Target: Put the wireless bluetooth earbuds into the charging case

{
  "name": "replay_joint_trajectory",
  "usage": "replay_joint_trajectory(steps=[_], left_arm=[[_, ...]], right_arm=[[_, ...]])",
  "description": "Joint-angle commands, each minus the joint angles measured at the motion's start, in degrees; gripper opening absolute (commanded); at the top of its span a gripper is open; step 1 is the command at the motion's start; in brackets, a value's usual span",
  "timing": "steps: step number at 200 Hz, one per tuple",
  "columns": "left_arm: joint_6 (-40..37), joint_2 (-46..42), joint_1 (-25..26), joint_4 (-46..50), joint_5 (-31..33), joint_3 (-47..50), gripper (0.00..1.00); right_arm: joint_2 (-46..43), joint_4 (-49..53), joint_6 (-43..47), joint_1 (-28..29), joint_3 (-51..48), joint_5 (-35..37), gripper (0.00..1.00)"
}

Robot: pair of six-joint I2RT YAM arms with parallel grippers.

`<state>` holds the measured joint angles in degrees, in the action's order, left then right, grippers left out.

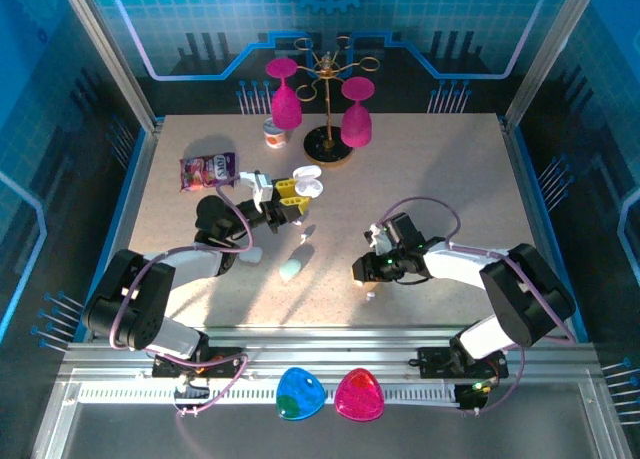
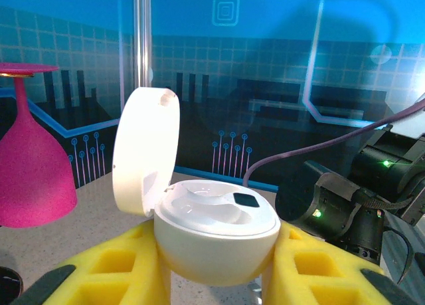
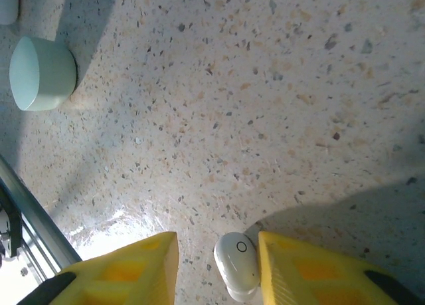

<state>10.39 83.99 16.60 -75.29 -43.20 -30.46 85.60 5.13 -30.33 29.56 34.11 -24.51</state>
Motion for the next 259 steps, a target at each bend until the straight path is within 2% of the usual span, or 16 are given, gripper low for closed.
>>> replay_joint_trajectory(steps=[1, 66, 155, 174, 198, 259], left_arm=[[-0.15, -1.28, -0.52, -1.35, -0.83, 0.75, 0.22], [-0.36, -1.74, -0.52, -0.93, -0.75, 1.01, 0.22], [-0.55, -1.46, -0.52, -1.16, -0.61, 1.01, 0.22], [-0.55, -1.46, -0.52, -1.18, -0.66, 1.01, 0.22], [-0.47, -1.46, -0.52, -1.18, -0.65, 0.93, 0.22], [-0.24, -0.93, -0.52, -1.53, -0.63, 0.56, 0.22]], right_arm=[[1.36, 1.81, 1.86, -0.21, -0.18, -1.25, 0.36], [2.90, 2.04, 1.97, 0.76, 0.30, -0.84, 0.31], [-0.78, 6.43, 2.46, 2.69, 0.78, 1.82, 0.24], [-0.77, 6.91, 2.46, 3.04, 0.96, 2.26, 0.25], [-0.93, 7.00, 2.50, 3.46, 0.52, 2.63, 0.30], [-1.57, 8.53, 3.78, 3.86, 0.43, 3.13, 0.29]])
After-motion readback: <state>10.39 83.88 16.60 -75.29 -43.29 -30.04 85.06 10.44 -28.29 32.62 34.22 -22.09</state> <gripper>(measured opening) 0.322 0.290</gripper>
